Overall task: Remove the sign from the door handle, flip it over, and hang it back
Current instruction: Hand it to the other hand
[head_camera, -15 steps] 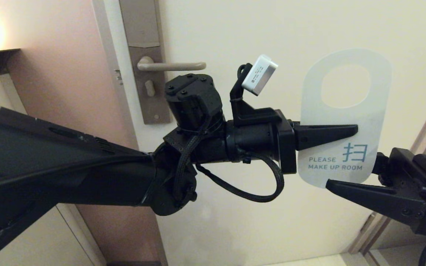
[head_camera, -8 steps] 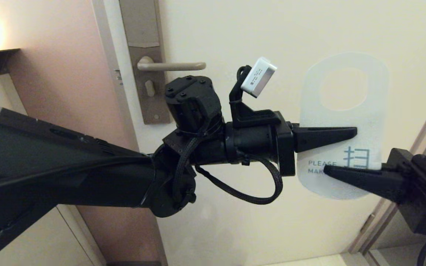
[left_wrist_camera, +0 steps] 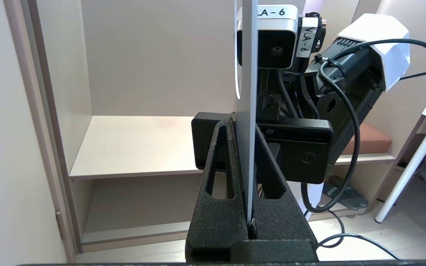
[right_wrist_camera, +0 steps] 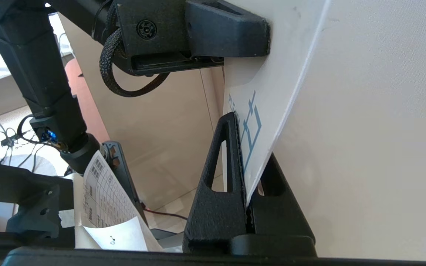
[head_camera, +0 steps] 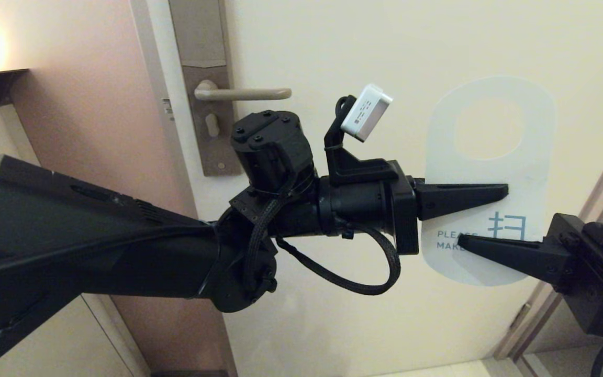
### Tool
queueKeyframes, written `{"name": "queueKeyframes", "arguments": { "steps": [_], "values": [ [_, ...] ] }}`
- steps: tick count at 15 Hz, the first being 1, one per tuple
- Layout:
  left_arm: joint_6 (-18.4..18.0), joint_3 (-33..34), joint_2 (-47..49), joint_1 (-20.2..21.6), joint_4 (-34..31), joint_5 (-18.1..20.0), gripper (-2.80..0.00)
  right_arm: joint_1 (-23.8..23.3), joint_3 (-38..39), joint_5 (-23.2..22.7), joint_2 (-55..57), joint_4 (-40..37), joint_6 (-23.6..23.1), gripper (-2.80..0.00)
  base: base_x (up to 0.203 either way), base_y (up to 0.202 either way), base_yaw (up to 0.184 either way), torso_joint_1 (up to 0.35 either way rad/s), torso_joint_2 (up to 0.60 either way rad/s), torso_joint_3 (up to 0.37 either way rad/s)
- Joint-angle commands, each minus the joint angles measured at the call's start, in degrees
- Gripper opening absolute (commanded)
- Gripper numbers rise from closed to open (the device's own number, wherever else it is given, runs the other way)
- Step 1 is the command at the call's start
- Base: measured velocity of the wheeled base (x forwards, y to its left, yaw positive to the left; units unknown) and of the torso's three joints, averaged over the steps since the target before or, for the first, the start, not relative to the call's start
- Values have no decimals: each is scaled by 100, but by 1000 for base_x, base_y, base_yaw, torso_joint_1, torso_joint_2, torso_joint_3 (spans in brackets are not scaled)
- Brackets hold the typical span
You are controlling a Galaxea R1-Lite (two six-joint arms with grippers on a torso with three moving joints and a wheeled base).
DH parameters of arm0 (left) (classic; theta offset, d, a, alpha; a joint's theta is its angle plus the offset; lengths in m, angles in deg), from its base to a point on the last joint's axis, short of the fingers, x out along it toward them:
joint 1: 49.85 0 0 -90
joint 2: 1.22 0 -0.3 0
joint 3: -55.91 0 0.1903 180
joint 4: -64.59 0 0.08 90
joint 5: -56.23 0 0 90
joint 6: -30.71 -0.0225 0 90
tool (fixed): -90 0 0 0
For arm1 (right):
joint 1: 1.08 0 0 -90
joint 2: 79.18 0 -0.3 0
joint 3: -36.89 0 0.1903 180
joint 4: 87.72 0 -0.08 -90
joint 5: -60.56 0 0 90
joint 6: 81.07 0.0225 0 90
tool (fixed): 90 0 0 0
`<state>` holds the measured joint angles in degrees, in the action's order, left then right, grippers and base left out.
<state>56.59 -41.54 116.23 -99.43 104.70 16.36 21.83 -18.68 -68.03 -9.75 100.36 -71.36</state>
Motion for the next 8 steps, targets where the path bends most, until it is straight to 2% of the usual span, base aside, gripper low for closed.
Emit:
{"name": "queueKeyframes", "arguments": {
  "steps": [1, 4, 5, 8],
  "values": [
    [7, -1, 6, 1, 33, 19, -280, 6, -6, -26, -6, 20, 5, -280, 0, 0, 0, 0, 0, 0],
    [-21, 8, 24, -8, 42, -12, -280, 3, 12, -26, -9, 20, 5, -280, 0, 0, 0, 0, 0, 0],
    [-22, 16, 24, -8, 40, -12, 0, 11, 12, -26, -9, 20, 5, -280, 0, 0, 0, 0, 0, 0],
    [5, 47, 7, -8, 42, 6, 0, 12, 20, -26, -9, 20, 5, -280, 0, 0, 0, 0, 0, 0]
  ]
}}
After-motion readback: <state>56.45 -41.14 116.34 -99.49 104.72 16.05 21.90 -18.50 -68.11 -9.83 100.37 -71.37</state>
